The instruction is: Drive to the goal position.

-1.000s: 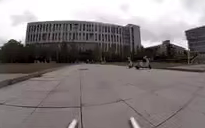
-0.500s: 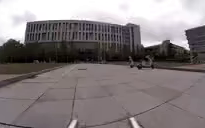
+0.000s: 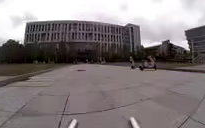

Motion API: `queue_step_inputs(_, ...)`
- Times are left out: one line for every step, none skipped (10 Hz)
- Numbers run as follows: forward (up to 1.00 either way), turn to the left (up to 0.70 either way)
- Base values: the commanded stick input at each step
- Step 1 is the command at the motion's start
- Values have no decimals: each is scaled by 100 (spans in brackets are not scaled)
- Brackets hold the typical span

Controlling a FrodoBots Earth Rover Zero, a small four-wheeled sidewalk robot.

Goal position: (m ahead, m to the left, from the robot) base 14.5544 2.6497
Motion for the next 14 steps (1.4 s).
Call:
queue_step_inputs(100,0)
queue_step_inputs(100,-11)
queue_step_inputs(100,-24)
queue_step_inputs(100,-35)
queue_step_inputs(100,-19)
queue_step_inputs(100,0)
queue_step_inputs(100,0)
queue_step_inputs(100,0)
queue_step_inputs(100,0)
queue_step_inputs(100,0)
queue_step_inputs(100,0)
queue_step_inputs(100,0)
queue_step_inputs(100,0)
queue_step_inputs(100,0)
